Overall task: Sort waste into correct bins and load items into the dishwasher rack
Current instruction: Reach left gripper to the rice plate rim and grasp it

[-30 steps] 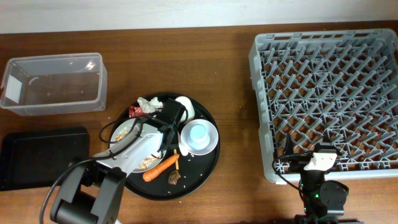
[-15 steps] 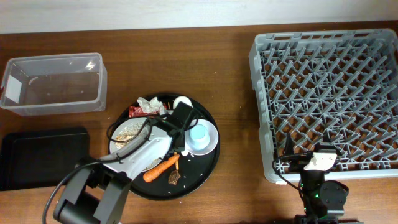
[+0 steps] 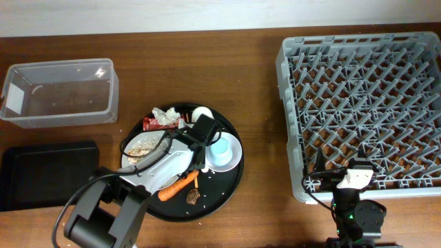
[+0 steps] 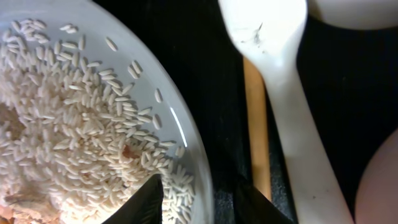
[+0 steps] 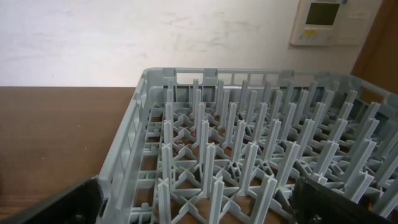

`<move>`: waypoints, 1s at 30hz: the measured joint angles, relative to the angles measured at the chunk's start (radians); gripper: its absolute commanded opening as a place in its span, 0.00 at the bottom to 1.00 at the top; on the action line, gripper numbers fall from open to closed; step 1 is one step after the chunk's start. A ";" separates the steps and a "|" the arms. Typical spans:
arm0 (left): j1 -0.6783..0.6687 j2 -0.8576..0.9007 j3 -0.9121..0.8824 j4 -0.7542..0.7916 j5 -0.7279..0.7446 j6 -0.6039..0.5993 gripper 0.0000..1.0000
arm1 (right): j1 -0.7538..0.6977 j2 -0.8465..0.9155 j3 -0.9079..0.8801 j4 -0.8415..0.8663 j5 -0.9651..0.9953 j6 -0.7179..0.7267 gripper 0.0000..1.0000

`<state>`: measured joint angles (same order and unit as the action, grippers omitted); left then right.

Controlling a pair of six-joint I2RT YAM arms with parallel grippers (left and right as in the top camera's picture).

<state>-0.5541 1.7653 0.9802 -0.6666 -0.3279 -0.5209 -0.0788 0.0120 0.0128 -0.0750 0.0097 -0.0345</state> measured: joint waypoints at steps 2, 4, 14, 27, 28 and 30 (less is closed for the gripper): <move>0.000 0.000 0.000 0.002 0.000 -0.001 0.29 | 0.000 0.000 0.000 0.000 0.000 0.001 0.99; 0.000 0.002 0.000 0.002 -0.003 0.000 0.26 | 0.000 0.000 0.000 0.000 0.000 0.000 0.99; -0.001 0.006 0.004 0.002 -0.002 -0.003 0.06 | 0.000 0.000 0.000 0.000 0.000 0.000 0.99; -0.002 0.010 0.027 -0.020 -0.007 -0.003 0.01 | 0.000 0.000 0.000 0.000 0.000 0.000 0.99; -0.002 0.010 0.040 -0.044 -0.005 -0.003 0.01 | 0.000 0.000 0.000 0.000 0.000 0.001 0.99; -0.002 0.010 0.076 -0.087 -0.006 -0.003 0.01 | 0.000 0.000 0.000 0.000 0.000 0.000 0.99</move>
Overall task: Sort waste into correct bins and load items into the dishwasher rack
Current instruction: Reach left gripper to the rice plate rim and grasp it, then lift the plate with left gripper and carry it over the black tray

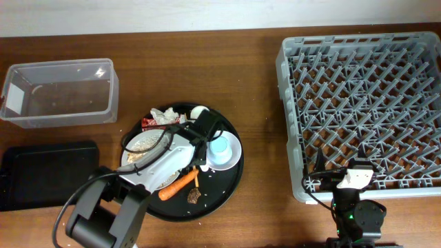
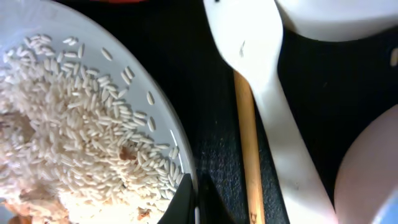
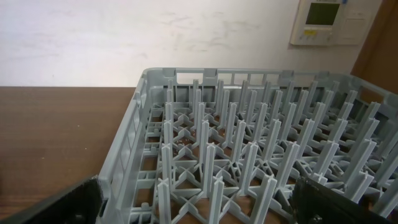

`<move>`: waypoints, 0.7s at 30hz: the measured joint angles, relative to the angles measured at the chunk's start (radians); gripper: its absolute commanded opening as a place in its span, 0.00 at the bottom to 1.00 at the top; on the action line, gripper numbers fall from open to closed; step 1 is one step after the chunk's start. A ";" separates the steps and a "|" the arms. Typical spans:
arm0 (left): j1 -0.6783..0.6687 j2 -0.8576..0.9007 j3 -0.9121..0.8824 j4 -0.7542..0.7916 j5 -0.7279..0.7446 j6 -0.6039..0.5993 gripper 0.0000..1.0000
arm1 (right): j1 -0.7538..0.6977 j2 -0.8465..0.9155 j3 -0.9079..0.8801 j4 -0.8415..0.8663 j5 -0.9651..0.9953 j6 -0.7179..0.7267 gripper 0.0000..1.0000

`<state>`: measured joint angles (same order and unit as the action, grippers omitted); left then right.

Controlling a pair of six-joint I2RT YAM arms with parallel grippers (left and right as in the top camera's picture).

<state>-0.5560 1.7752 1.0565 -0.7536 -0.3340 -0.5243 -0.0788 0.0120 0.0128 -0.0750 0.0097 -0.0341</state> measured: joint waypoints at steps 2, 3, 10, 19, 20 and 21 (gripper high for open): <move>0.000 0.000 0.022 -0.027 0.000 0.000 0.01 | 0.000 0.000 0.000 0.000 0.000 -0.001 0.99; 0.000 0.000 0.040 -0.053 -0.001 0.000 0.01 | 0.000 0.000 0.000 0.000 0.000 0.000 0.99; 0.000 0.000 0.124 -0.145 -0.012 0.000 0.01 | 0.000 0.000 0.000 0.000 0.000 0.000 0.99; 0.013 -0.103 0.145 -0.191 -0.035 0.000 0.01 | 0.000 0.000 0.000 0.000 0.000 -0.001 0.99; 0.028 -0.135 0.148 -0.189 -0.037 0.000 0.01 | 0.000 0.000 0.000 0.000 0.000 0.000 0.99; 0.046 -0.159 0.151 -0.190 -0.037 0.000 0.01 | 0.000 0.000 0.000 0.000 0.000 0.000 0.99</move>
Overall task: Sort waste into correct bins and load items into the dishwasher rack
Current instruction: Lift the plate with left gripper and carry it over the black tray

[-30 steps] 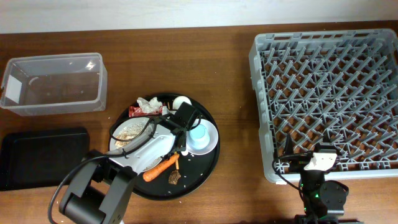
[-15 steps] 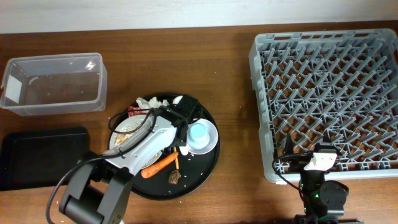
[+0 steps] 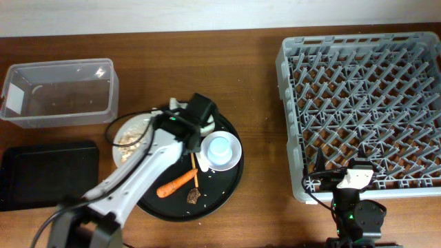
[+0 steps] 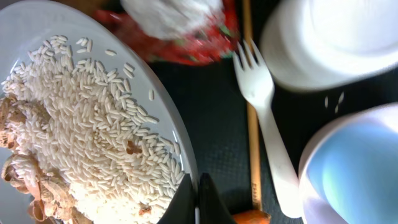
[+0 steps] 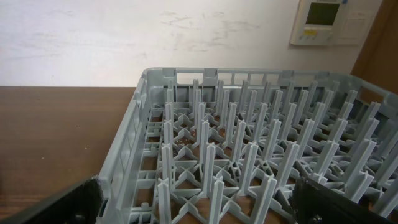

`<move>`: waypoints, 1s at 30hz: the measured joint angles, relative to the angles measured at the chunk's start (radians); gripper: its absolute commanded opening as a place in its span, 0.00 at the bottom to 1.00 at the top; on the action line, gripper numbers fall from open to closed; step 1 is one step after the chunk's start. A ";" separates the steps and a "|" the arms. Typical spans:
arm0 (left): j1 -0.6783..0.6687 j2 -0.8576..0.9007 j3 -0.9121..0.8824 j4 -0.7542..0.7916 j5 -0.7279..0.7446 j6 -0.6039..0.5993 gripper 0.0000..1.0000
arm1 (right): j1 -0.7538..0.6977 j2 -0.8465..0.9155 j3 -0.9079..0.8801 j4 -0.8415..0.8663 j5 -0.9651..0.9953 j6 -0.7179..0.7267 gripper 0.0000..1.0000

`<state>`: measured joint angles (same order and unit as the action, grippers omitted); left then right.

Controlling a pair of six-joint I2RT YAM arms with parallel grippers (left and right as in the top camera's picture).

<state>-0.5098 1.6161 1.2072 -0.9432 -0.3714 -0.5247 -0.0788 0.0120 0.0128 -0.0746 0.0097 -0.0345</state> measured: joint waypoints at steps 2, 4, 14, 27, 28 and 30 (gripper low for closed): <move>0.074 -0.054 0.002 -0.001 -0.002 0.000 0.01 | 0.000 0.000 0.000 0.000 0.000 0.000 0.99; 0.146 -0.072 0.002 -0.003 0.000 0.000 0.01 | 0.000 0.000 0.000 0.000 0.000 0.000 0.99; 0.535 -0.074 0.002 0.077 0.084 0.000 0.01 | 0.000 0.000 0.000 0.000 0.000 0.000 0.99; 0.881 -0.074 0.002 0.197 0.291 0.000 0.01 | 0.000 0.000 0.000 0.000 0.000 0.000 0.99; 0.911 -0.074 0.002 0.203 0.324 0.000 0.01 | 0.000 0.000 0.000 0.000 0.000 0.000 0.99; 0.953 -0.074 0.002 0.211 0.370 -0.001 0.01 | 0.000 0.000 0.000 0.000 0.000 0.000 0.99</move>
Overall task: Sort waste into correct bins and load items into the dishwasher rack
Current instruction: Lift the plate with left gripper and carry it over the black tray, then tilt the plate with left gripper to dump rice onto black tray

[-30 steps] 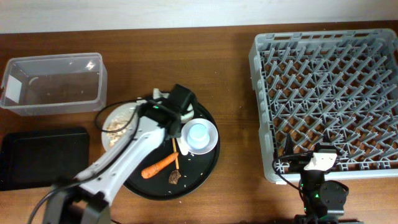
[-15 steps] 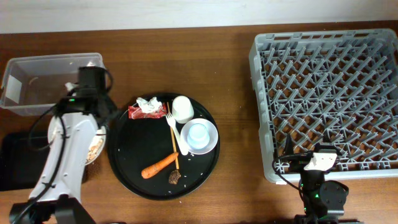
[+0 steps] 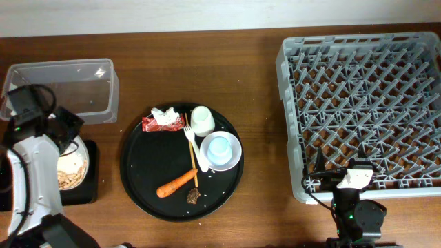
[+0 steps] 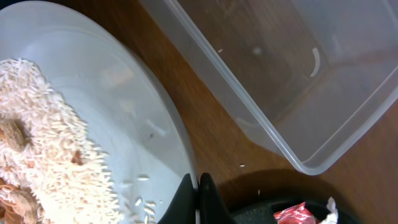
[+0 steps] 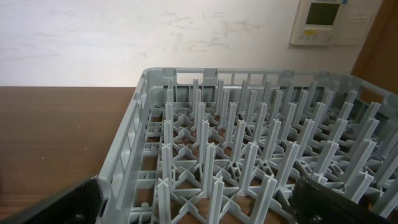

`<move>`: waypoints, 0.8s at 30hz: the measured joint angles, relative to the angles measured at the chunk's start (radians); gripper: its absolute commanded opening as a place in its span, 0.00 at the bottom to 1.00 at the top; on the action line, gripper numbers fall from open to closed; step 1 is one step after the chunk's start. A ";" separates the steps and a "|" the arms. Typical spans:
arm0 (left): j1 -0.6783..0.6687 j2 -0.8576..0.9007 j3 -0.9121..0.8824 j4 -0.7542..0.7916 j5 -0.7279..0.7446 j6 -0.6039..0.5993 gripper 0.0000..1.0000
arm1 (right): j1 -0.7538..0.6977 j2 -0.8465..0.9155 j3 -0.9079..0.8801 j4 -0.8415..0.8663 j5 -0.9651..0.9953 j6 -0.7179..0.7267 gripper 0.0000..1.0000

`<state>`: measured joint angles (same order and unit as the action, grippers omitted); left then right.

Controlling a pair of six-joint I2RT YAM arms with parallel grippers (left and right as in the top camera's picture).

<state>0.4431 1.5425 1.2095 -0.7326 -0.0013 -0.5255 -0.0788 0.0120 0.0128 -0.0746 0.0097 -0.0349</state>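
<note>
My left gripper [image 4: 198, 194] is shut on the rim of a white plate [image 4: 124, 124] carrying rice and scraps. In the overhead view the left gripper [image 3: 67, 136] holds that plate [image 3: 72, 165] over the black bin [image 3: 92, 180] at the far left. On the black tray [image 3: 148, 200] lie a red wrapper [image 3: 162, 120], a white cup [image 3: 202, 119], a white fork [image 3: 193, 148], a blue cup in a white bowl [image 3: 222, 150] and a carrot [image 3: 178, 183]. My right gripper [image 5: 199, 199] stands open at the front edge of the grey dishwasher rack [image 5: 249, 149].
A clear plastic bin [image 3: 58, 93] sits behind the black bin, its corner close to the plate [image 4: 280, 81]. The grey rack [image 3: 365, 110] fills the right side of the table. A thin wooden stick [image 3: 191, 165] and a brown scrap [image 3: 193, 196] also lie on the tray.
The left gripper has moved the plate of rice from the tray's left edge to over the black bin at the far left. The right arm has not moved.
The left gripper was open around the plate's rim on the tray, then shut on it. A moment later the plate was held at the tray's left edge, and now it is over the black bin. The right gripper stayed open by the rack throughout.
</note>
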 measured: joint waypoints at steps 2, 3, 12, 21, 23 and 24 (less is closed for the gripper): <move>0.042 0.000 0.000 0.005 0.052 0.000 0.01 | 0.000 0.000 0.000 0.000 0.000 0.001 0.99; 0.061 0.000 0.000 0.007 0.078 0.000 0.01 | 0.000 0.000 0.000 0.000 0.000 0.001 0.98; 0.127 0.000 0.000 0.028 0.258 0.000 0.01 | 0.000 0.000 0.000 0.000 0.000 0.000 0.99; 0.216 0.000 0.000 0.000 0.407 0.000 0.01 | 0.000 0.000 0.000 0.000 0.000 0.000 0.99; 0.253 0.000 0.000 -0.007 0.459 0.001 0.01 | 0.000 0.000 0.000 0.000 0.000 0.001 0.99; 0.268 0.000 0.000 -0.013 0.481 0.001 0.01 | 0.000 0.000 0.000 0.000 0.000 0.001 0.99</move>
<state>0.7113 1.5425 1.2095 -0.7456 0.4793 -0.5247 -0.0788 0.0120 0.0128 -0.0746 0.0097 -0.0341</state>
